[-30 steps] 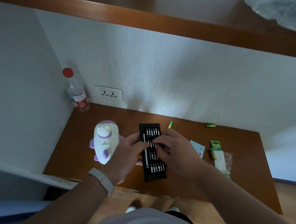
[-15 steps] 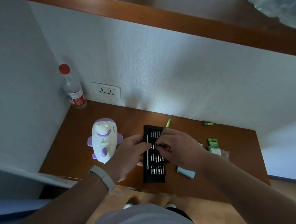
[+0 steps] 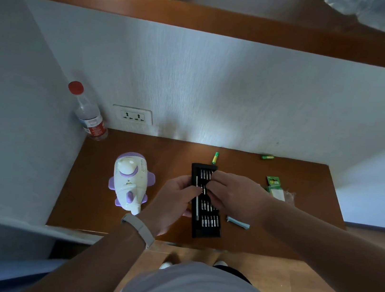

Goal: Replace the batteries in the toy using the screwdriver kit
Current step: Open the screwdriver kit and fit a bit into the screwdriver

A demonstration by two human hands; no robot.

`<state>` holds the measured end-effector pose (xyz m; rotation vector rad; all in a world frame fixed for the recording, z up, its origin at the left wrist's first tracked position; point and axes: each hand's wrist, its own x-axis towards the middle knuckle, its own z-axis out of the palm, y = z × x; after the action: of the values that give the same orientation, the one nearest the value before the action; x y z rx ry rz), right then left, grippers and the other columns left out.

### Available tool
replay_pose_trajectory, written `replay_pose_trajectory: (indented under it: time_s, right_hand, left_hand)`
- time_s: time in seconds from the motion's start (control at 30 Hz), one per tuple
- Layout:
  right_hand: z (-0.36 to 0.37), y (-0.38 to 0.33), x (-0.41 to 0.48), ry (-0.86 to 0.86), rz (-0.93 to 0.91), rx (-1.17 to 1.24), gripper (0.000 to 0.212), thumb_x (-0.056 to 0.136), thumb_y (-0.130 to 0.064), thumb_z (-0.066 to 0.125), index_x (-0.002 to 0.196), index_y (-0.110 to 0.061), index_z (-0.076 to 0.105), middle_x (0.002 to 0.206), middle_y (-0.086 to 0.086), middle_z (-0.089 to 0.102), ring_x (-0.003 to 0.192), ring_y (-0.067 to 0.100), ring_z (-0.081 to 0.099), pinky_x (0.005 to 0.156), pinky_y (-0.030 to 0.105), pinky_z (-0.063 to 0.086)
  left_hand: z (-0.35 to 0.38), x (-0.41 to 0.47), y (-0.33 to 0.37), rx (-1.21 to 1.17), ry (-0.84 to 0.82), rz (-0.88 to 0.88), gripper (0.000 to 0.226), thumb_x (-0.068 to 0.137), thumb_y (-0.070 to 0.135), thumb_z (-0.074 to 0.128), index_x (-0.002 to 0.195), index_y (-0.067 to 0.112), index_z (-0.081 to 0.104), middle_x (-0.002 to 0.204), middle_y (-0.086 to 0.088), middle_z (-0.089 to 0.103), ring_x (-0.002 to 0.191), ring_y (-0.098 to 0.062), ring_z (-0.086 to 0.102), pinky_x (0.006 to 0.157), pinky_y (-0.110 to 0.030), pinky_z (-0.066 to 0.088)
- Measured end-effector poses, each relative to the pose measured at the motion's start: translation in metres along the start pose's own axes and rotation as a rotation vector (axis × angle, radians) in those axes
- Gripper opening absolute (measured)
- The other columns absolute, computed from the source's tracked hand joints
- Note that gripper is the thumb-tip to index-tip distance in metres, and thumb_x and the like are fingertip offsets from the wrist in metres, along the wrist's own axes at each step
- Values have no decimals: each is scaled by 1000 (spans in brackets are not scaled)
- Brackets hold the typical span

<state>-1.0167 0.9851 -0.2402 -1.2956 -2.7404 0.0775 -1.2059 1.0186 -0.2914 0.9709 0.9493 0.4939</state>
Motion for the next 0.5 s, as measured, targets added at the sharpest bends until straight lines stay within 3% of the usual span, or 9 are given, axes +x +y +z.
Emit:
replay_pose_trajectory:
  time_s: [0.13, 0.4, 0.5]
  right_hand:
    - [8, -1, -5, 59, 57, 70, 12, 86, -11, 74, 95, -5, 70, 91, 10, 66, 76, 22, 63, 60, 38, 58]
    - [10, 1, -4, 110, 148, 198, 12, 92, -11, 66, 98, -4, 72, 96, 11, 68, 87, 23, 66, 70, 40, 59]
    - [8, -1, -4, 130, 126, 176, 5, 87, -8, 71, 89, -4, 71, 87, 10, 67, 79, 23, 66, 62, 35, 58]
  left_hand:
    - [-1, 1, 0, -26, 0, 1, 20, 102, 17, 56, 116, 23, 68, 99, -2, 79, 92, -19, 76, 68, -31, 61]
    - [-3, 3, 0, 6, -6, 5, 23, 100, 14, 56, 119, 17, 69, 97, -5, 79, 90, -22, 77, 65, -31, 60]
    - [-2, 2, 1, 32, -28, 6, 23, 101, 13, 56, 120, 17, 68, 96, -4, 79, 89, -21, 77, 64, -28, 59]
